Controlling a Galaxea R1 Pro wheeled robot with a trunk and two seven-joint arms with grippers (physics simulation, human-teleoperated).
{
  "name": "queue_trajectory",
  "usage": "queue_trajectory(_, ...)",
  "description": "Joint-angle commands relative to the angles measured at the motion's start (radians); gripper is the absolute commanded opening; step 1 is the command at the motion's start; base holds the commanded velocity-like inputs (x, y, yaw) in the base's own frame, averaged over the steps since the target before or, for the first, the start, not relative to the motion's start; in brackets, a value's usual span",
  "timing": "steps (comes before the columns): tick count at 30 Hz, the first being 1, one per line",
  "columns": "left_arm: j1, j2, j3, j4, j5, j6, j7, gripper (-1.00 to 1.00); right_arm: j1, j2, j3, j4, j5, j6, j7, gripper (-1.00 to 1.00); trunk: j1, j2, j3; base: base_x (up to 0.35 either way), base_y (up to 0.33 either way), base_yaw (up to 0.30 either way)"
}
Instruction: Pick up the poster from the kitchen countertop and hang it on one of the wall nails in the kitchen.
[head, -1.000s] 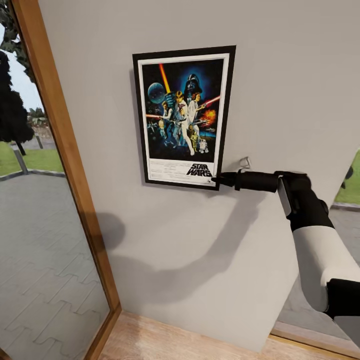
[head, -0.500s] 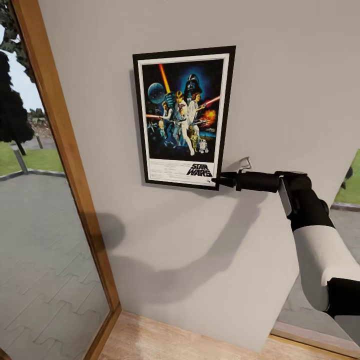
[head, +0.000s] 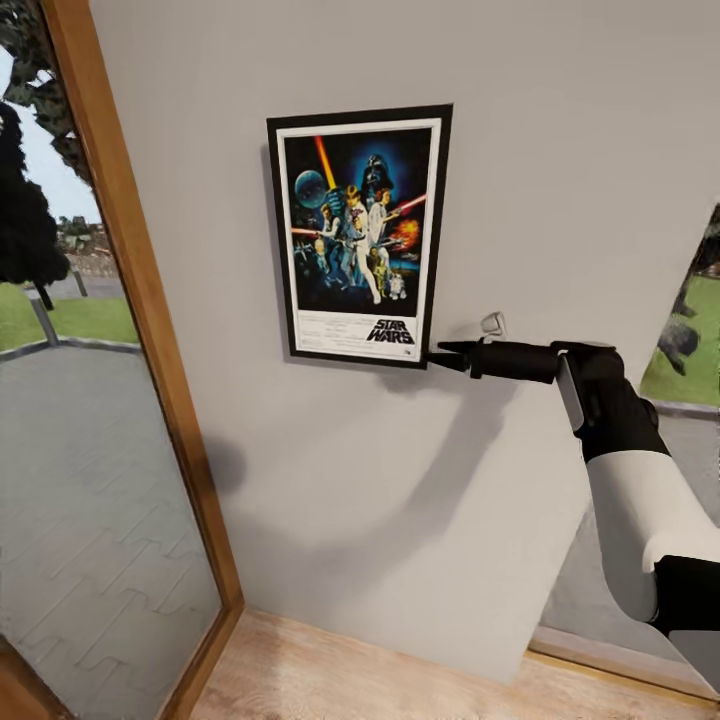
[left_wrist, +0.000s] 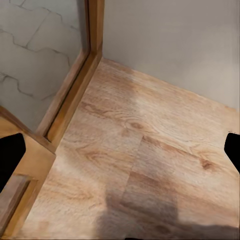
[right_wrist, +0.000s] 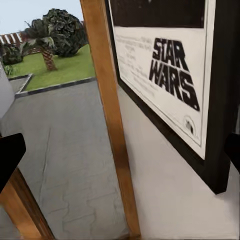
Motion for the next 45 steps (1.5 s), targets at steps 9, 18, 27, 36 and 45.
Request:
queue_trajectory(9, 0.0, 0.0, 0.001, -0.001, 0.003, 0.004, -0.005, 1.0, 0.012, 0.0, -0.002, -0.011, -0.048, 0.001, 0.022, 1.0, 0.0, -0.002, -0.002, -0.284, -0.077, 0.0)
queue_trajectory(18, 0.0, 0.0, -0.003, 0.005, 0.006, 0.004, -0.011, 1.0, 0.296, -0.001, -0.036, -0.16, -0.117, -0.051, 0.076, 1.0, 0.0, -0.002, -0.002, -0.049, -0.016, 0.0)
queue_trajectory(27, 0.0, -0.002, -0.003, 0.013, 0.008, 0.007, -0.179, 1.0, 0.793, -0.002, -0.192, 0.031, -0.14, -0.433, 0.088, 1.0, 0.0, -0.002, -0.002, -0.002, 0.0, 0.0)
queue_trajectory(36, 0.0, -0.005, -0.002, 0.053, 0.011, 0.008, -0.202, 1.0, 0.849, -0.058, -0.253, 0.642, -0.124, -0.711, -0.066, 1.0, 0.0, -0.002, -0.002, 0.0, 0.0, 0.0)
queue_trajectory(45, 0.0, -0.005, 0.006, 0.292, 0.007, 0.005, -0.197, 1.0, 0.854, -0.063, -0.255, 0.948, 0.03, -0.744, -0.59, 1.0, 0.0, -0.002, -0.002, 0.0, 0.0, 0.0)
